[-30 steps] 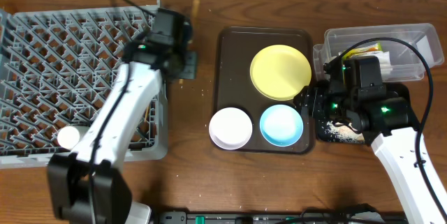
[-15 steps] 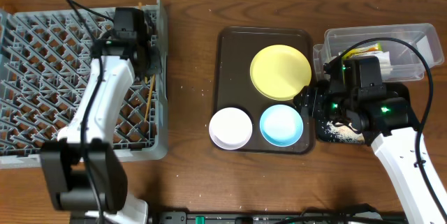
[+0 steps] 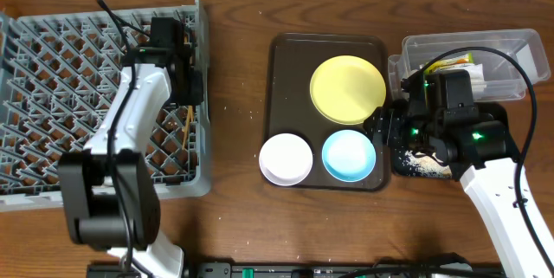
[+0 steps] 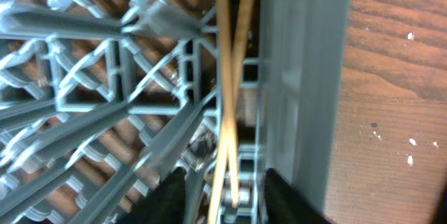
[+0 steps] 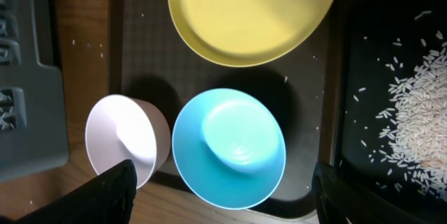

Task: Sort waste into correct bins and load items into the dishwasher
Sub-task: 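Insert the chopstick upright into the dish rack with the left gripper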

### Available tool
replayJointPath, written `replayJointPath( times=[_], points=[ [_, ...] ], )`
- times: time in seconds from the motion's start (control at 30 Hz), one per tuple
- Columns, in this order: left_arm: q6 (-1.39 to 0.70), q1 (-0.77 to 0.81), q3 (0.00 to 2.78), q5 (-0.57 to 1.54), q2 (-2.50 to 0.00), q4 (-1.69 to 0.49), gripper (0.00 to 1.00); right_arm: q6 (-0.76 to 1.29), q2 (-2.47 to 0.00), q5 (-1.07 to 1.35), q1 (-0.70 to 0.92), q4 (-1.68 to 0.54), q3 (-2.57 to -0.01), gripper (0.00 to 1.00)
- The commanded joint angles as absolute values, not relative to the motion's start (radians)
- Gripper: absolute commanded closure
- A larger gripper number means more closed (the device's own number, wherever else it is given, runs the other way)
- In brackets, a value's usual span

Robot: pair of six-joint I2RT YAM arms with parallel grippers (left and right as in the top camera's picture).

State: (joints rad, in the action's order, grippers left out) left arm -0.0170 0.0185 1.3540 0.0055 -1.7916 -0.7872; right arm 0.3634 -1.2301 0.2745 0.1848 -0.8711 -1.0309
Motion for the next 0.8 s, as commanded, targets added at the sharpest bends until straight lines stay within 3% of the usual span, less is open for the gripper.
replayJointPath(
  times=[0.0,0.13,0.2,0.27,0.57,0.67,0.77],
  points=[
    [-0.016,0.03,1.37,0.041,-1.692,-0.795,0.56,0.369,-1.23,0.282,0.178,-0.871,-1.024,0.22],
    [-0.023,0.033,1.369,0.069,-1.653,-0.8,0.56,0.369,-1.23,0.282,0.178,-0.871,-1.024,0.22],
    [-0.023,0.039,1.363,0.079,-1.66,-0.791,0.67,0.369,-1.23,0.282,0.178,-0.871,-1.024,0.22],
    [-0.022,0.043,1.349,0.079,-1.674,-0.77,0.69,0.369,-1.23,0.281,0.178,-0.871,-1.024,0.21],
    [-0.02,0.057,1.34,0.08,-1.824,-0.739,0.65,0.37,-1.23,0.282,0.178,-0.872,-1.024,0.21],
    [-0.02,0.057,1.34,0.153,-1.856,-0.749,0.89,0.37,-1.23,0.282,0.178,-0.872,-1.024,0.21],
    [-0.023,0.068,1.34,0.288,-1.847,-0.75,0.92,0.37,-1.23,0.282,0.178,-0.872,-1.024,0.21]
  ],
)
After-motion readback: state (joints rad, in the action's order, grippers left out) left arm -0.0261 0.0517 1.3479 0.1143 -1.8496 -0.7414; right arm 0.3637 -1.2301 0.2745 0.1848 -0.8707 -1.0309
